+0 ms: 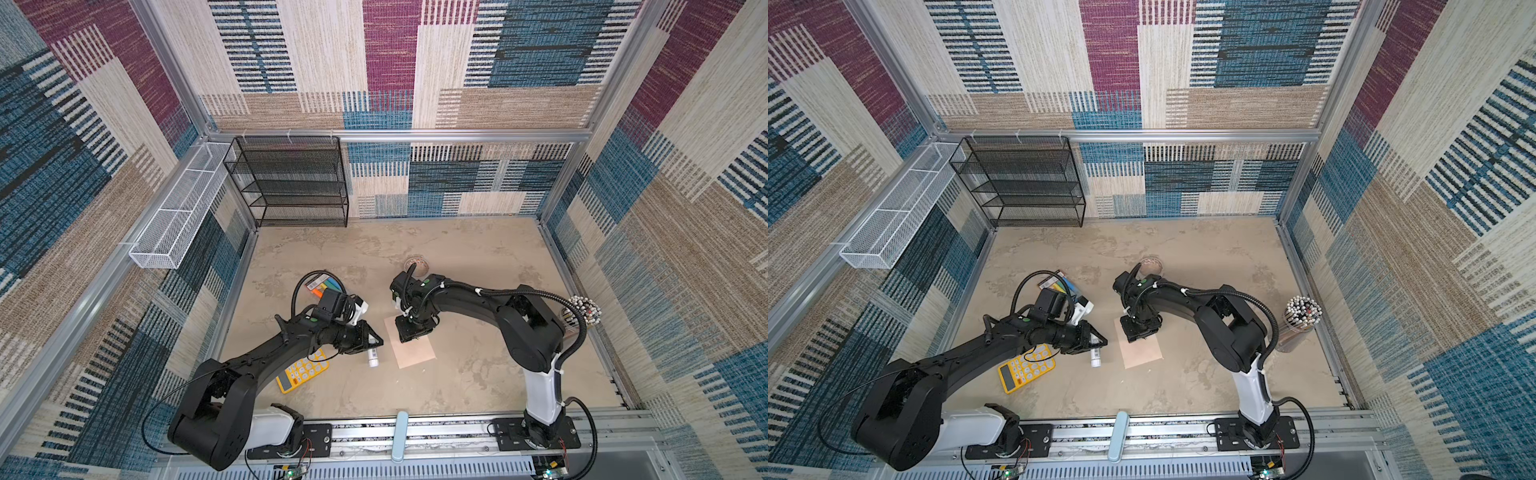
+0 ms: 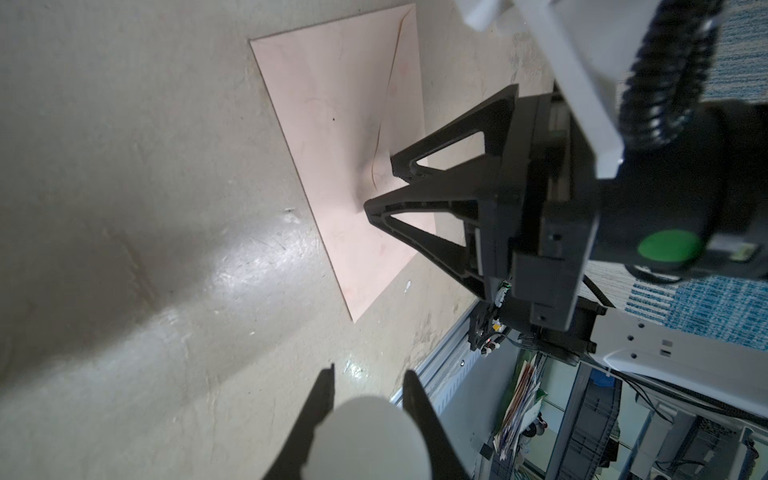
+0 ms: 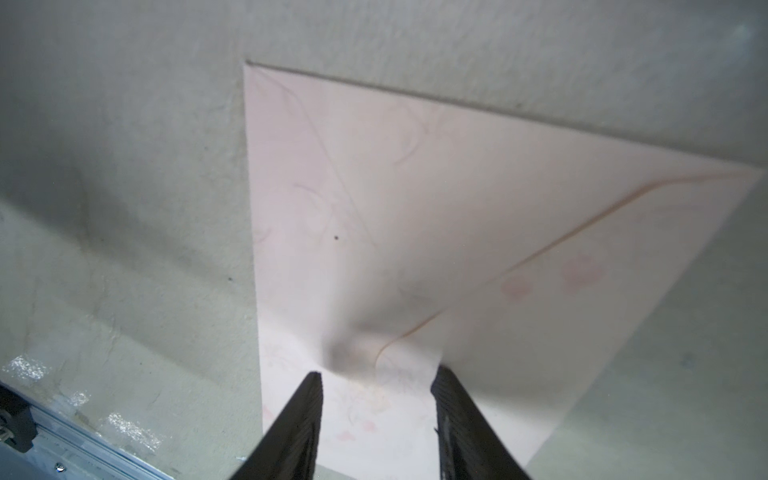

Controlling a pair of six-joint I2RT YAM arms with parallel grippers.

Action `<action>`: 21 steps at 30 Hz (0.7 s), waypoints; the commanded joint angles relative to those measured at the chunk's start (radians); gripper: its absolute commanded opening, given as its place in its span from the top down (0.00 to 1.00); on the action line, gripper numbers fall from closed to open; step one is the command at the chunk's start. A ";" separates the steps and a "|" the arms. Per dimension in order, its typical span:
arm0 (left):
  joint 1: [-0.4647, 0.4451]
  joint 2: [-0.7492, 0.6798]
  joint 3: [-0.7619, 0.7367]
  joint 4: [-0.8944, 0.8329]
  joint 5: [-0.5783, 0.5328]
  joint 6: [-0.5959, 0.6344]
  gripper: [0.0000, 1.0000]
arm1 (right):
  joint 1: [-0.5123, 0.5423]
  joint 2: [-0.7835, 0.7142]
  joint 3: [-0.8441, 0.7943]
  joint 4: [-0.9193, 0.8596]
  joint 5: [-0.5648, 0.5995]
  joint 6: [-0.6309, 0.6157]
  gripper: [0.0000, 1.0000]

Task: Place the letter into the envelope and seal it
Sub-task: 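Hold the right gripper pressed on the closed flap, then lift the right gripper off the envelope toward the glue stick in the left gripper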

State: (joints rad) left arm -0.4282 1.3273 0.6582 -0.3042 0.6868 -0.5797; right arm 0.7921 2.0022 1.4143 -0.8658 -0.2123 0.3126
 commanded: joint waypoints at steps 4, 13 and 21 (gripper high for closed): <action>-0.002 0.004 0.016 -0.005 0.016 0.009 1.00 | -0.008 -0.046 0.049 -0.019 -0.020 -0.017 0.49; -0.002 -0.047 0.043 -0.029 -0.003 0.012 1.00 | -0.063 -0.180 0.079 -0.064 0.045 -0.003 0.40; -0.001 -0.108 0.102 -0.030 -0.060 0.017 1.00 | -0.114 -0.465 -0.054 0.213 0.103 -0.021 0.41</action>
State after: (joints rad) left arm -0.4294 1.2354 0.7353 -0.3309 0.6559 -0.5789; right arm 0.6788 1.6131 1.4059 -0.8204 -0.1360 0.3099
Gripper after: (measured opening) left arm 0.263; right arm 0.592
